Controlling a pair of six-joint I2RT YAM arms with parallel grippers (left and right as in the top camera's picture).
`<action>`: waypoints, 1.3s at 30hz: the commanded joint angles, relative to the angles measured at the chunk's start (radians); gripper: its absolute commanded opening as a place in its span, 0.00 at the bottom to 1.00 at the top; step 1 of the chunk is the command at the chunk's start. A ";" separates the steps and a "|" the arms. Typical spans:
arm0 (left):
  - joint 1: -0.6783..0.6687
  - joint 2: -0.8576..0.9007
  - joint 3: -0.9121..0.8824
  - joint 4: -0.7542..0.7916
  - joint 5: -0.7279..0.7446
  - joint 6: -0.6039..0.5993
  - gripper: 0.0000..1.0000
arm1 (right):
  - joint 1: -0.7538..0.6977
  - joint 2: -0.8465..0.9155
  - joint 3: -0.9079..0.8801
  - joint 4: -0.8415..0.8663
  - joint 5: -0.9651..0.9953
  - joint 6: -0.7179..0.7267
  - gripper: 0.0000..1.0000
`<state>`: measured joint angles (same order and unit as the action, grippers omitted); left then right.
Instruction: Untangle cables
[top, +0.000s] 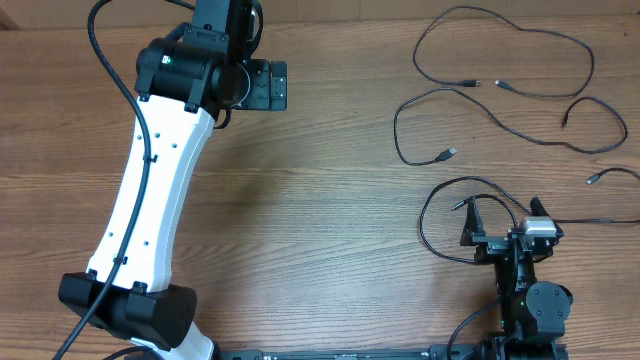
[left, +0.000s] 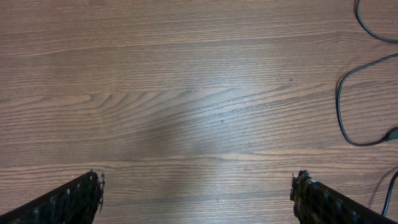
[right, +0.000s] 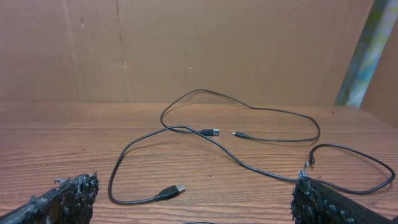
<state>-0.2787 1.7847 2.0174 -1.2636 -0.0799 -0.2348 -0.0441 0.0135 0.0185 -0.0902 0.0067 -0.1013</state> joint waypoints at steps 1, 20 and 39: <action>0.003 0.009 0.011 0.004 -0.008 0.011 1.00 | 0.005 -0.011 -0.010 0.006 -0.001 0.002 1.00; 0.003 0.009 0.011 0.005 -0.008 0.010 1.00 | 0.005 -0.011 -0.010 0.006 -0.001 0.002 1.00; 0.002 0.008 0.011 -0.094 0.159 0.006 1.00 | 0.005 -0.011 -0.010 0.006 -0.001 0.002 1.00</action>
<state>-0.2787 1.7847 2.0174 -1.3422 -0.0109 -0.2348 -0.0441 0.0135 0.0185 -0.0898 0.0067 -0.1005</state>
